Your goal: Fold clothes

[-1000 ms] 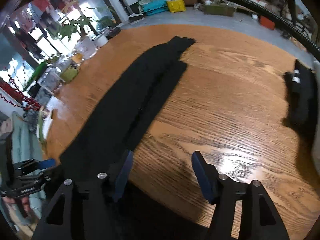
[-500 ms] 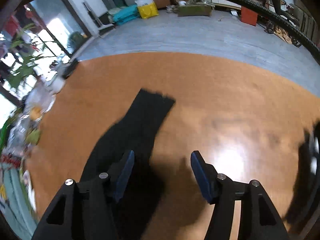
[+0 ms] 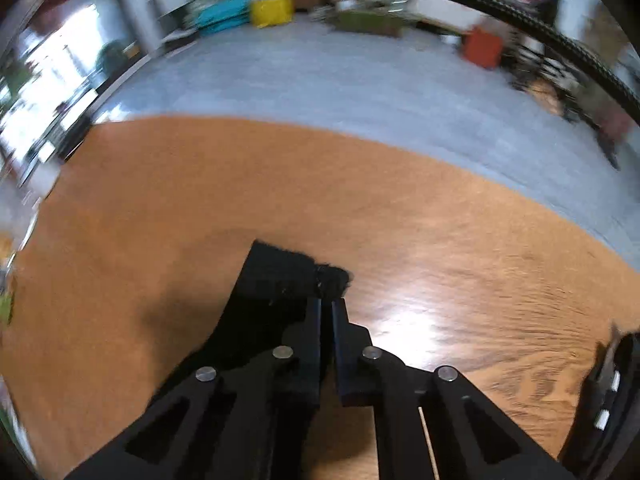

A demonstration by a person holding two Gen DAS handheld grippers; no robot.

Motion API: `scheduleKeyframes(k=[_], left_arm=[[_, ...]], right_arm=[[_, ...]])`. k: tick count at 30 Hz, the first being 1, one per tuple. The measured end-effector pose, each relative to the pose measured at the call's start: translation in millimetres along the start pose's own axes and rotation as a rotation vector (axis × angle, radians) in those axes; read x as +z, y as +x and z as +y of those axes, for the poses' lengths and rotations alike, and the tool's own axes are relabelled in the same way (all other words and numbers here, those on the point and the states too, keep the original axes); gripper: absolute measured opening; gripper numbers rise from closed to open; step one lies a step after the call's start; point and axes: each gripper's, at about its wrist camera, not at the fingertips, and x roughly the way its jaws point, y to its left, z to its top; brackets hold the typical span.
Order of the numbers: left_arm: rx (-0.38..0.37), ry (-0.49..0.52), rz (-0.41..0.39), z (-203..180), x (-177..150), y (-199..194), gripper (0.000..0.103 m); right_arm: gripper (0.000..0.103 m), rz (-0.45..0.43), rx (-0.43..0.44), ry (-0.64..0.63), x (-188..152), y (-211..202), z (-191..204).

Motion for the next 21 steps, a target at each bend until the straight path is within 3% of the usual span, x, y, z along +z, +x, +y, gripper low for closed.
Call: scheduleKeyframes(k=[3,5,8,11,16,19,21], left_arm=[[-0.022,-0.014,-0.004,3,-2,-4,0.048],[0.007,0.004,-0.003,-2,-4,-5,0.048],[0.050,0.010,-0.003,-10,-6,-6,0.049],[0.036,-0.033,0.013,-9,-3,-7,0.051],[-0.072,-0.244,0.026,13,-1,-14,0.052],[-0.088,-0.284,0.019,16,-4,-17,0.052],[-0.099,-0.310,0.015,17,-6,-19,0.052]], right_arm=[[0.005,-0.024,0.018,0.051,-1,-3,-12],[0.005,-0.078,0.052,0.065,-3,-17,-19],[0.005,-0.189,0.181,0.121,-7,-58,-37],[0.006,-0.299,0.297,0.038,-29,-121,-40],[0.006,-0.474,0.494,-0.142,-131,-246,-45],[0.006,-0.568,0.560,-0.243,-244,-325,-64],[0.006,-0.616,0.559,-0.278,-328,-368,-74]])
